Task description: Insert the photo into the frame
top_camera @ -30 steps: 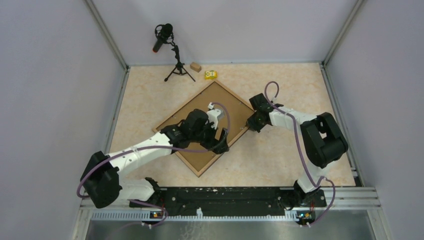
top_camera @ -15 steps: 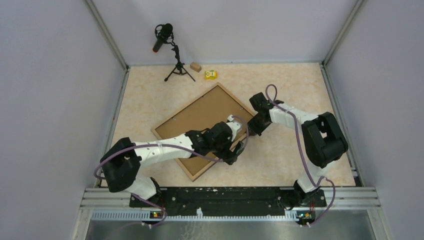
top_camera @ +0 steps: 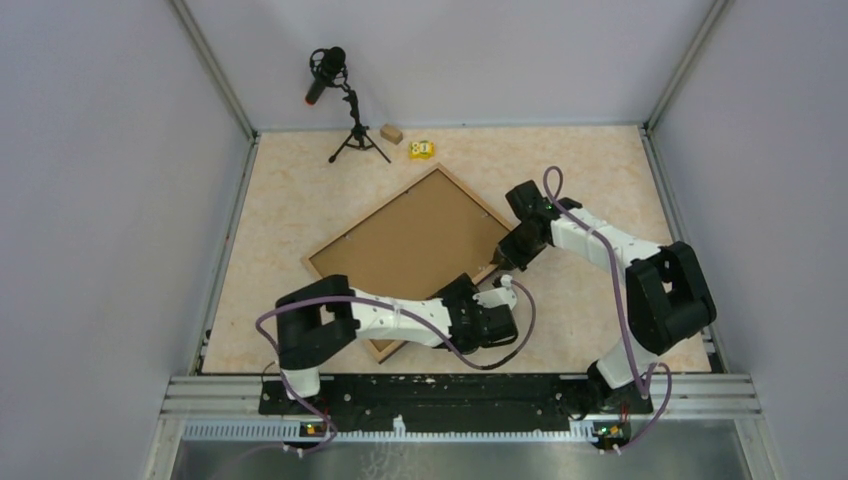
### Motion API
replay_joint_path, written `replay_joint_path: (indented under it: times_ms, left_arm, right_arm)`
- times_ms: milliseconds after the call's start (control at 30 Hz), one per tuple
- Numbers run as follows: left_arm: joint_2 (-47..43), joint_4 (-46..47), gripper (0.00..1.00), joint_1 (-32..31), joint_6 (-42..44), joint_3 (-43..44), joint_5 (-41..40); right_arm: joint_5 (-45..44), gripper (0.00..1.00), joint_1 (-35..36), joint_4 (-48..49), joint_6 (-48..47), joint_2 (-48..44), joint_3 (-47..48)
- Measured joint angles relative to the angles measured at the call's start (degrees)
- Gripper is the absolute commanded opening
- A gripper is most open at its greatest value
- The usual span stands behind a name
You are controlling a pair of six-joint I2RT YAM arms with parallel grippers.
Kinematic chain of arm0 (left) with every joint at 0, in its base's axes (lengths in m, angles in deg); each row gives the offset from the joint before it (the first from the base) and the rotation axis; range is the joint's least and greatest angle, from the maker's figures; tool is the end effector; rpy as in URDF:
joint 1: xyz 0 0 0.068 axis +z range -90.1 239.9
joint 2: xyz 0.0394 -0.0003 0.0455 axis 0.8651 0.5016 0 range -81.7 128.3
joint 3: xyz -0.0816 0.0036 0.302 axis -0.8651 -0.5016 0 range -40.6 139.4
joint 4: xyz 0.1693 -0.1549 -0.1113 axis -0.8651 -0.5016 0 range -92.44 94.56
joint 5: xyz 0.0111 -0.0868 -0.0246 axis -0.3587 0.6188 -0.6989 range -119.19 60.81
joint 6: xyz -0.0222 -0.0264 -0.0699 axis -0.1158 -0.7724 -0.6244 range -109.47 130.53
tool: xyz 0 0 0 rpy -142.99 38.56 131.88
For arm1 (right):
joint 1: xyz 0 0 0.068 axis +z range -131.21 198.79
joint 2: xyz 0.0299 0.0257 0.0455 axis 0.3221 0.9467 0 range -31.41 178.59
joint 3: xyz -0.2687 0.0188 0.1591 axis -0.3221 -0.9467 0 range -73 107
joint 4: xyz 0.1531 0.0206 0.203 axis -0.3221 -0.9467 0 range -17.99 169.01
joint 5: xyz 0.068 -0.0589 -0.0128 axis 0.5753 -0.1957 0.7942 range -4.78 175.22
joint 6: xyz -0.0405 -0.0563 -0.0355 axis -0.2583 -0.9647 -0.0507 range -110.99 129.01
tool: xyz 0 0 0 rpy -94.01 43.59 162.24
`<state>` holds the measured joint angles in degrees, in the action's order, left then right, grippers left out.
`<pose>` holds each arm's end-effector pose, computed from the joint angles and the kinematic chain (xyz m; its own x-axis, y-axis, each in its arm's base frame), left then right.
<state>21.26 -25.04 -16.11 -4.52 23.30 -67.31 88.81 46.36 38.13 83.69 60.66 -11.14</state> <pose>0.1263 -0.3367 0.1898 -0.4016 0.7668 -0.5008 0.6262 0.6289 0.4607 0.2752 0.1485 0.2177 -0.6845 0.7284 -0.0285 0.6820 0.6537 0.3281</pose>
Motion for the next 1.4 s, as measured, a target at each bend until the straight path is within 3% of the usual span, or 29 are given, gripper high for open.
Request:
replay_joint_path:
  times_ms: [167,467,800,867,1133,1200,1267,1333,1400]
  left_arm:
    - [7.6,-6.9,0.71,-2.0,-1.5,5.2,-13.0]
    - [15.4,-22.7,0.60,-5.9,-12.7,11.5,-28.6]
    - [20.0,-34.0,0.47,-6.8,-23.3,13.9,-34.3]
    - [20.0,-34.1,0.27,-6.8,-23.3,13.9,-34.8]
    - [18.5,-30.4,0.17,-6.8,-15.0,13.0,-34.6]
    - [17.4,-29.3,0.09,-6.8,-13.3,12.7,-34.2]
    - [15.6,-27.6,0.05,-6.8,-11.1,12.5,-33.2]
    - [13.8,-27.0,0.04,-6.8,-9.3,12.5,-32.1]
    - [11.9,-26.8,0.03,-6.6,-7.4,12.4,-30.4]
  right_arm:
    - [0.0,0.00,0.0,-0.6,0.5,-0.6,-0.3]
    - [0.7,0.00,0.0,-0.7,1.1,-0.9,-0.7]
    - [2.6,0.00,0.0,0.3,2.4,-2.8,-1.9]
    - [2.6,0.00,0.0,0.3,2.6,-3.5,-1.9]
    - [2.1,0.02,0.0,0.6,2.0,-6.2,-2.0]
    - [1.2,0.24,0.0,0.5,0.9,-6.6,-2.0]
    - [0.0,0.57,0.1,0.6,-0.9,-7.9,-2.0]
    - [-2.8,0.76,0.3,1.0,-4.4,-10.8,-2.0]
    - [-5.6,0.89,0.2,2.2,-9.3,-14.8,-2.0]
